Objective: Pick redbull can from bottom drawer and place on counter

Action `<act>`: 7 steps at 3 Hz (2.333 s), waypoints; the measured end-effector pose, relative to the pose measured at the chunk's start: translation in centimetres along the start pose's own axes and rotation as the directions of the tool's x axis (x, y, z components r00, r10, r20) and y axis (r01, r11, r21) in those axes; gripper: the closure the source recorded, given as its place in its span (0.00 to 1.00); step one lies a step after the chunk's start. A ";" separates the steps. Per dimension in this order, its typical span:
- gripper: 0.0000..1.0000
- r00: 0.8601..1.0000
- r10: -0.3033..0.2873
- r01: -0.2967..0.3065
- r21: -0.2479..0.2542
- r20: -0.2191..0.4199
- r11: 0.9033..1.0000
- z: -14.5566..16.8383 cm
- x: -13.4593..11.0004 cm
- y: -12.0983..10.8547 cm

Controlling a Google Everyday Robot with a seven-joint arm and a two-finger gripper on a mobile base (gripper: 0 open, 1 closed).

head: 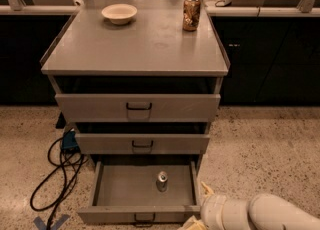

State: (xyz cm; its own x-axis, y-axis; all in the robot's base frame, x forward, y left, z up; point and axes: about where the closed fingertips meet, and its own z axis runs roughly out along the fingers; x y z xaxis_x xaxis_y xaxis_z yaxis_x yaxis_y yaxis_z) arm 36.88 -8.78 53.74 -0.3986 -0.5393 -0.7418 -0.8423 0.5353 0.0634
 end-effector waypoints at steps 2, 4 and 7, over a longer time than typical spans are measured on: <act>0.00 0.999 -0.017 0.019 0.071 -0.029 0.997 0.4 0.8 -1.6; 0.00 0.979 -0.115 0.161 0.292 -0.169 0.943 3.0 4.7 -10.6; 0.00 0.980 -0.099 0.167 0.443 -0.172 0.881 2.8 5.8 -22.0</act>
Offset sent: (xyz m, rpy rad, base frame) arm 0.0401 -0.0373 -0.0268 -0.1948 -0.1171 -0.1306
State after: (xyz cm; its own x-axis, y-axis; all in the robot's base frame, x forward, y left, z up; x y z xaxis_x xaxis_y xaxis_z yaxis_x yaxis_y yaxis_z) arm 54.15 -21.89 46.11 -0.3695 -0.6938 -0.6181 -0.6481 0.6691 -0.3637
